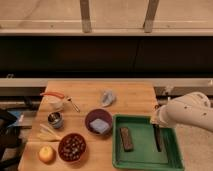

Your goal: Wipe tray with brush

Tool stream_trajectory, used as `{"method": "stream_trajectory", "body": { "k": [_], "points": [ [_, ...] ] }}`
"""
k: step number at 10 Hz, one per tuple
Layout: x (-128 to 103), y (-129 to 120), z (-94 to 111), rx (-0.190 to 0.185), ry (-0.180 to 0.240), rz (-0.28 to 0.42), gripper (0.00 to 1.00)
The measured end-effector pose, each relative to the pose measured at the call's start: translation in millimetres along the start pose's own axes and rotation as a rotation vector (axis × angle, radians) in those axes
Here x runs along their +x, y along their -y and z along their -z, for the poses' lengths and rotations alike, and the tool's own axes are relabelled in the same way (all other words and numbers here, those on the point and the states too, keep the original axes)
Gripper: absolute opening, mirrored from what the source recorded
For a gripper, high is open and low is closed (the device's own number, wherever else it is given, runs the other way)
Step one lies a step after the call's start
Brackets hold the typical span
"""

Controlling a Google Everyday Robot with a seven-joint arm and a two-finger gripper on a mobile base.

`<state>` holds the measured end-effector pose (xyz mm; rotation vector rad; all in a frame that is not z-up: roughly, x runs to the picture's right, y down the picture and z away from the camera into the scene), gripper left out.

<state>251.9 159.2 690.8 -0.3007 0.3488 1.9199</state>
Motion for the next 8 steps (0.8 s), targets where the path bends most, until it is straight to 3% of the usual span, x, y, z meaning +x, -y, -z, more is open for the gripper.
{"method": "stream_trajectory", "body": {
  "k": [2,4,6,8],
  "points": [
    [12.6,-33.8,-7.9,-0.01,-0.022,0.072,0.0],
    [34.5,-45.9,-13.7,-0.011,-0.058,0.1,0.0],
    [48.8,-39.2,-15.0,0.001,-0.082,0.084,0.0],
    [60.9,-7.4,-12.5,0.03,-0.1,0.018,0.0]
  ]
}}
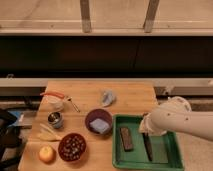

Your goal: Wipe tray with brush

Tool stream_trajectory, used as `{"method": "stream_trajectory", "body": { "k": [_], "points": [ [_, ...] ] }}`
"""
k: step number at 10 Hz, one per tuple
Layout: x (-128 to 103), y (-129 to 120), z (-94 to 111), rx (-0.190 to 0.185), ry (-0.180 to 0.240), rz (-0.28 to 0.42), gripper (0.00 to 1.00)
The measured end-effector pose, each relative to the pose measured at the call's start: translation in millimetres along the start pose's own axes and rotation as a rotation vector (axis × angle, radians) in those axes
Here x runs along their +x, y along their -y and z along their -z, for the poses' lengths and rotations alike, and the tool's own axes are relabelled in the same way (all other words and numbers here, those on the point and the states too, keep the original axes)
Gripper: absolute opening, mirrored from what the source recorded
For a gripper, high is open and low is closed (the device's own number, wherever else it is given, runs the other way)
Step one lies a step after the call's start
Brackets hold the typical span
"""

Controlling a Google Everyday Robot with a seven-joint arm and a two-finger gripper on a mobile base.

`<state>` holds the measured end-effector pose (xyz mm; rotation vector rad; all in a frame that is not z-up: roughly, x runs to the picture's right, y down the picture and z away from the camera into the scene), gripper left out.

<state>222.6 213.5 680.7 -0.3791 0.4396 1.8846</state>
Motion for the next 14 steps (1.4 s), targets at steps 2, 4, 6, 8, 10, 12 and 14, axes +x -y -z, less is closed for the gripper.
{"method": "stream_trajectory", "body": {
  "k": [2,4,6,8,10,12,14],
  "points": [
    [6.0,36.6,1.7,0.024,-0.005,-0.065,0.0],
    [-0.3,66.3,1.2,0.022,0.005,-0.122,0.0],
    [-15.6,75.2,-1.6,0.01,0.018,-0.137,0.0],
    [-31.0,64.4,-3.6,-0.013,0.031,-0.129,0.0],
    [-38.5,32.7,-6.9,-0.051,0.035,-0.096,0.0],
    [-33.2,-5.9,-13.8,-0.076,0.017,-0.051,0.0],
    [-24.0,-23.4,-19.5,-0.072,0.0,-0.043,0.0]
  ]
}}
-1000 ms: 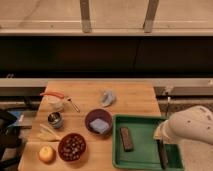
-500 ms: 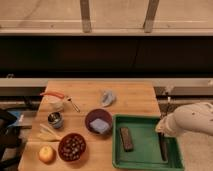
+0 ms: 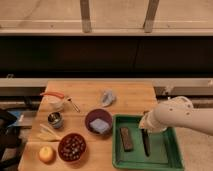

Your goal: Wipe tray with brush

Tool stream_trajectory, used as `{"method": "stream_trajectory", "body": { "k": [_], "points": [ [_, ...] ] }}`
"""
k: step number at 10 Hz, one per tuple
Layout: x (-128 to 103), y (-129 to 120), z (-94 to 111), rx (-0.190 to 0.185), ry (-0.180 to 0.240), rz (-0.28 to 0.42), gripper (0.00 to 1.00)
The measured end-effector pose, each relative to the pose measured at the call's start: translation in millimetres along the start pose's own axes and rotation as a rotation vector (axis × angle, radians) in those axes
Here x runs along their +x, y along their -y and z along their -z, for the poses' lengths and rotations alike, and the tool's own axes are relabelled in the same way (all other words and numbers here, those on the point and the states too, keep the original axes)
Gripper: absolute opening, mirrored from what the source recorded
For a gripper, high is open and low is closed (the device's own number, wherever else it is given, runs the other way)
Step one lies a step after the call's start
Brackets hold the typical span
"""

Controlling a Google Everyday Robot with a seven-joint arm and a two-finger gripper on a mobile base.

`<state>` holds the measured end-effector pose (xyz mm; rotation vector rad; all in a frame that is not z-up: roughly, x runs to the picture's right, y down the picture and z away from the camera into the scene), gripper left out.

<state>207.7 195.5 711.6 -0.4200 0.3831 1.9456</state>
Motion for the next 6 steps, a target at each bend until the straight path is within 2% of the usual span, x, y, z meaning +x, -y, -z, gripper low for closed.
{"method": "stream_trajectory", "body": {
  "k": [2,3,4,6],
  "points": [
    [8.7,2.0,-3.9,0.021,-0.014,-0.026,0.0],
    [13.1,11.7,-3.7,0.038,-0.02,-0.05,0.0],
    [16.0,24.9,-2.3,0.053,-0.022,-0.074,0.0],
    [17.3,66.6,5.5,0.082,-0.01,-0.13,0.0]
  ]
}}
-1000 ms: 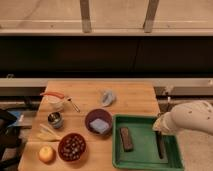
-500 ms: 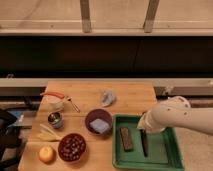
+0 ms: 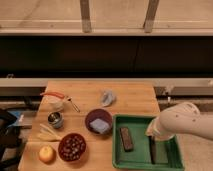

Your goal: Wipe tray with brush

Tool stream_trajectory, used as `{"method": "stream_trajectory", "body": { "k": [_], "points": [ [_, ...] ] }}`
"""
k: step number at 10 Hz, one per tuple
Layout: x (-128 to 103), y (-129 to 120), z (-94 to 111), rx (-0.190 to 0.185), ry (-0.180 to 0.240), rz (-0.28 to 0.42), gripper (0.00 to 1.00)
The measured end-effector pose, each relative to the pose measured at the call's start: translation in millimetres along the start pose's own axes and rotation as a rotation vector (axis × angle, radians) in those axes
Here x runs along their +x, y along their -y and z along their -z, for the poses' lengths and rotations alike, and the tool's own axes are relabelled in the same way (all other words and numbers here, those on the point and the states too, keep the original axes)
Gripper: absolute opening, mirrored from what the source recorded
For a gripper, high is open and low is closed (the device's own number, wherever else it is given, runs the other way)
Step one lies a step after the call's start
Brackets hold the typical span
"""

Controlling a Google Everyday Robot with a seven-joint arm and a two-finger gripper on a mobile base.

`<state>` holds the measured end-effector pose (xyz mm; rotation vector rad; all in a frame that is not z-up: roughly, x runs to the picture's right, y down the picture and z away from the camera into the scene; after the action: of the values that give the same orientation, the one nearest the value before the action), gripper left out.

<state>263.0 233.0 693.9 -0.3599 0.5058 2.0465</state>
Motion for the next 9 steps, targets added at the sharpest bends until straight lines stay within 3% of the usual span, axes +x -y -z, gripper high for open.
{"method": "stream_trajectory", "body": {
  "k": [2,5,7,9],
  "points": [
    [-11.9,36.3,6.6,0.001,0.021,-0.026,0.0],
    [-30.2,54.1,12.5,-0.007,0.051,-0.015,0.0],
    [-36.0,40.7,12.8,-0.024,0.061,0.011,0.0],
    [-31.3,8.0,9.6,-0.04,0.059,0.056,0.0]
  ]
}}
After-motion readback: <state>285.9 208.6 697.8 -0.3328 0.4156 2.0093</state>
